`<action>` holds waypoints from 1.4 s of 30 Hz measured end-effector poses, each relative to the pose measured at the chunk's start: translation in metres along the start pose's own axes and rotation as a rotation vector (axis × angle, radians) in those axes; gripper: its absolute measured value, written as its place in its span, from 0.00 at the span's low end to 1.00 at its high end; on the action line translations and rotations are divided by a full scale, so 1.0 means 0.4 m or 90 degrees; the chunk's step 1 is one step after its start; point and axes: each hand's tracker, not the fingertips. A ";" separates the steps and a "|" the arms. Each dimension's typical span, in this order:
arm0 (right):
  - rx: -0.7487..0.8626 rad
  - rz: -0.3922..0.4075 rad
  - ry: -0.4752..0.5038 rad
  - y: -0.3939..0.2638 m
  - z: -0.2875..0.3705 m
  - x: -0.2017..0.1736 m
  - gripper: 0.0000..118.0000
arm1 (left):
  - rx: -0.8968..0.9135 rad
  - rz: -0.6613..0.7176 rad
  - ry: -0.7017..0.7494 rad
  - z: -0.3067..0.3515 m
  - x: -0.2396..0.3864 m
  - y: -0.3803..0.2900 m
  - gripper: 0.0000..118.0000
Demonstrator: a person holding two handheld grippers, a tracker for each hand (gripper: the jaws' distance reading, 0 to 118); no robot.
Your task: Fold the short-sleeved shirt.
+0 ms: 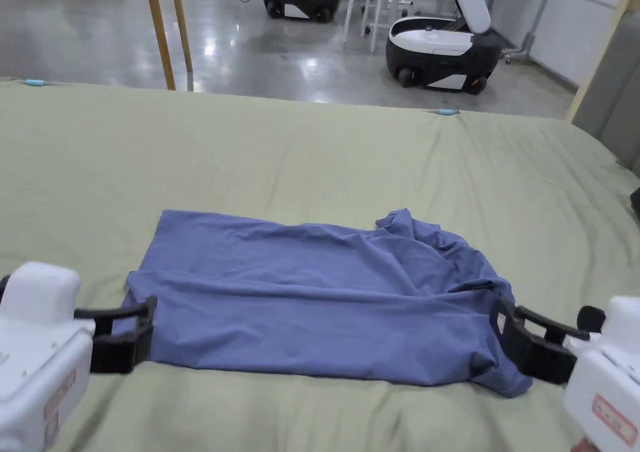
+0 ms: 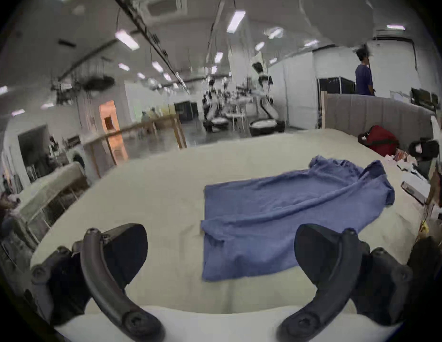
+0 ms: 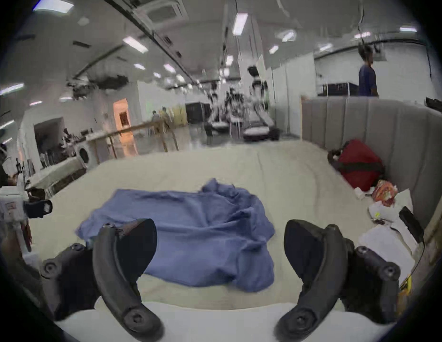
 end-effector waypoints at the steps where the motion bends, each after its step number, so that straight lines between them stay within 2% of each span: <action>1: 0.001 0.001 0.003 -0.012 0.031 -0.014 0.65 | -0.019 0.003 0.010 0.031 0.010 -0.015 0.94; 2: 0.007 0.007 0.008 -0.027 0.057 -0.034 0.36 | -0.036 0.004 0.017 0.053 0.016 -0.036 0.81; 3: 0.006 0.015 0.011 -0.037 0.077 -0.049 0.11 | -0.058 0.006 0.017 0.066 0.020 -0.054 0.54; 4: -0.003 0.031 0.003 -0.044 0.086 -0.063 0.05 | -0.087 0.007 0.003 0.077 0.021 -0.069 0.00; 5: -0.010 0.053 -0.021 -0.053 0.098 -0.077 0.05 | -0.142 0.012 -0.035 0.075 0.020 -0.082 0.00; 6: -0.010 0.052 -0.017 -0.059 0.103 -0.087 0.05 | -0.188 0.004 -0.034 0.060 0.021 -0.101 0.00; 8: -0.029 0.022 0.033 -0.066 0.119 -0.087 0.05 | -0.200 0.001 -0.037 0.050 0.010 -0.130 0.00; 10: -0.027 0.024 0.022 -0.075 0.129 -0.090 0.04 | -0.240 0.048 -0.042 0.021 -0.014 -0.147 0.00; 12: -0.043 0.042 0.018 -0.082 0.132 -0.093 0.04 | -0.244 0.047 -0.041 -0.025 -0.035 -0.171 0.00; 13: -0.048 0.041 0.021 -0.085 0.132 -0.091 0.04 | -0.249 0.051 -0.039 -0.048 -0.044 -0.171 0.04; 14: -0.054 0.036 0.025 -0.087 0.133 -0.086 0.04 | -0.252 0.061 -0.043 -0.075 -0.056 -0.170 0.17; 15: -0.060 0.033 0.027 -0.089 0.132 -0.081 0.04 | -0.257 0.070 -0.051 -0.085 -0.049 -0.162 0.44; 16: -0.064 0.033 0.025 -0.090 0.130 -0.078 0.04 | -0.263 0.074 -0.048 -0.115 -0.054 -0.158 0.88; 17: -0.072 0.037 0.019 -0.092 0.127 -0.071 0.04 | -0.267 0.071 -0.047 -0.148 -0.060 -0.154 1.00; 18: -0.077 0.040 0.015 -0.092 0.125 -0.063 0.04 | -0.241 0.050 -0.048 -0.159 -0.066 -0.151 0.98; 22: -0.101 0.040 -0.008 -0.090 0.112 -0.027 0.04 | -0.281 0.050 -0.038 -0.277 -0.104 -0.102 0.99; 24: -0.109 0.043 -0.021 -0.092 0.103 -0.008 0.04 | -0.293 0.058 -0.040 -0.296 -0.075 -0.133 0.98; 27: -0.142 0.046 -0.042 -0.097 0.080 0.024 0.04 | -0.351 0.042 -0.056 -0.355 -0.071 -0.142 0.91; 29: -0.165 0.038 -0.046 -0.105 0.055 0.050 0.04 | -0.356 0.017 -0.049 -0.373 -0.058 -0.150 0.65; 32: -0.232 0.015 -0.047 -0.117 -0.007 0.092 0.04 | -0.334 0.035 -0.067 -0.299 -0.011 -0.078 0.44; 33: -0.247 0.012 -0.049 -0.120 -0.035 0.107 0.06 | -0.333 0.029 -0.067 -0.285 0.005 -0.061 0.31; 34: -0.243 0.014 -0.055 -0.122 -0.059 0.119 0.22 | -0.332 0.024 -0.074 -0.273 0.018 -0.046 0.13; 35: -0.245 0.012 -0.058 -0.121 -0.087 0.132 0.22 | -0.348 0.065 -0.106 -0.323 -0.033 -0.058 0.13; 36: -0.252 0.005 -0.050 -0.118 -0.113 0.144 0.29 | -0.330 0.076 -0.112 -0.321 -0.039 -0.040 0.11; 37: -0.257 -0.001 -0.041 -0.117 -0.137 0.153 0.45 | -0.327 0.078 -0.113 -0.320 -0.042 -0.023 0.11; 38: -0.259 -0.005 -0.032 -0.123 -0.164 0.159 0.69 | -0.324 0.072 -0.107 -0.323 -0.046 -0.004 0.10; 39: -0.267 -0.002 -0.024 -0.126 -0.193 0.161 0.86 | -0.315 0.064 -0.106 -0.320 -0.034 -0.019 0.10; 40: -0.273 0.003 -0.013 -0.131 -0.219 0.160 0.93 | -0.312 0.062 -0.104 -0.323 -0.037 -0.008 0.10; 42: -0.312 0.025 -0.005 -0.148 -0.275 0.153 0.94 | -0.304 0.057 -0.102 -0.331 -0.047 0.014 0.10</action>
